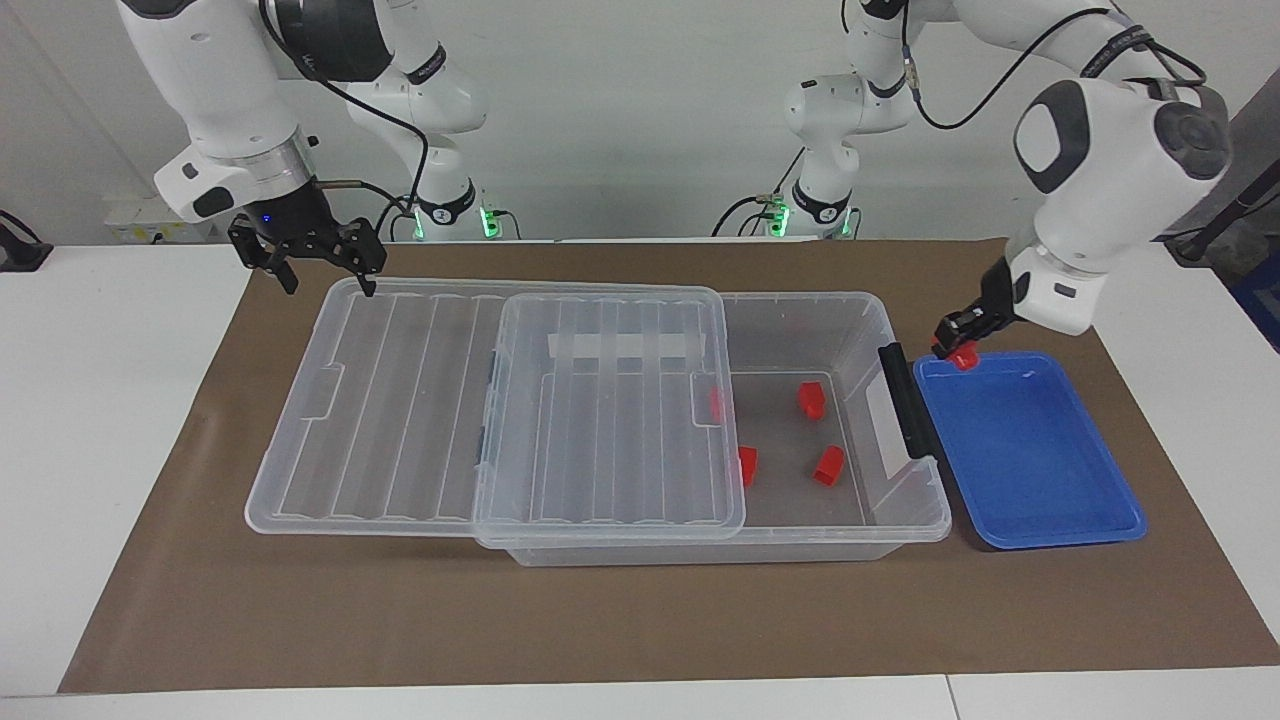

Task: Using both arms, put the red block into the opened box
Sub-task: 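Carry the red block with the left gripper into the open box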

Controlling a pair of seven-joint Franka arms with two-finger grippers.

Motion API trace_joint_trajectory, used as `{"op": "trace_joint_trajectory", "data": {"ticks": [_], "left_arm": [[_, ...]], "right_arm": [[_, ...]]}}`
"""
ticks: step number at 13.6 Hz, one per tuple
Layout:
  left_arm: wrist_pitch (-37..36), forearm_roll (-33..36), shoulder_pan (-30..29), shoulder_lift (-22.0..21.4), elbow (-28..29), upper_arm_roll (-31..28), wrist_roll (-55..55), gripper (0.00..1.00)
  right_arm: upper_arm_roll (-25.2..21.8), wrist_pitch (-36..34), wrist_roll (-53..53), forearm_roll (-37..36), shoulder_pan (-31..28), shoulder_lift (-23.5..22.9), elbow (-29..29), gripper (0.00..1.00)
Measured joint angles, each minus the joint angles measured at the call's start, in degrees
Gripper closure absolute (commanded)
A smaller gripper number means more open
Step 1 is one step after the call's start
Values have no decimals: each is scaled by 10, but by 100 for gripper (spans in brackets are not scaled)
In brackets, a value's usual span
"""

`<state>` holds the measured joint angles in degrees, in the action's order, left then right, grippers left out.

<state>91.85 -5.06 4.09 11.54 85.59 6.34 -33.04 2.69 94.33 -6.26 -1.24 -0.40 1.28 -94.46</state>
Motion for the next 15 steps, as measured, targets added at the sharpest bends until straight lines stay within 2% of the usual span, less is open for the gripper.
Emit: {"op": "trace_joint_trajectory", "data": {"ticks": [3, 4, 5, 9, 11, 12, 15], "left_arm": [[26, 3, 69, -3, 7, 2, -107, 94], [52, 3, 86, -8, 26, 2, -129, 94], [89, 4, 100, -18, 59, 2, -143, 94], [255, 5, 126, -83, 252, 3, -149, 94], [289, 5, 130, -99, 296, 3, -149, 94], [309, 6, 130, -101, 310, 3, -148, 94], [364, 31, 135, -96, 341, 2, -146, 94]], "right_arm": [[0, 0, 0, 0, 0, 0, 0, 0], [0, 0, 0, 0, 0, 0, 0, 0], [0, 0, 0, 0, 0, 0, 0, 0], [0, 0, 0, 0, 0, 0, 0, 0], [0, 0, 0, 0, 0, 0, -1, 4], [-1, 0, 0, 0, -1, 0, -1, 17], [-1, 8, 0, 0, -12, -1, -5, 17]]}}
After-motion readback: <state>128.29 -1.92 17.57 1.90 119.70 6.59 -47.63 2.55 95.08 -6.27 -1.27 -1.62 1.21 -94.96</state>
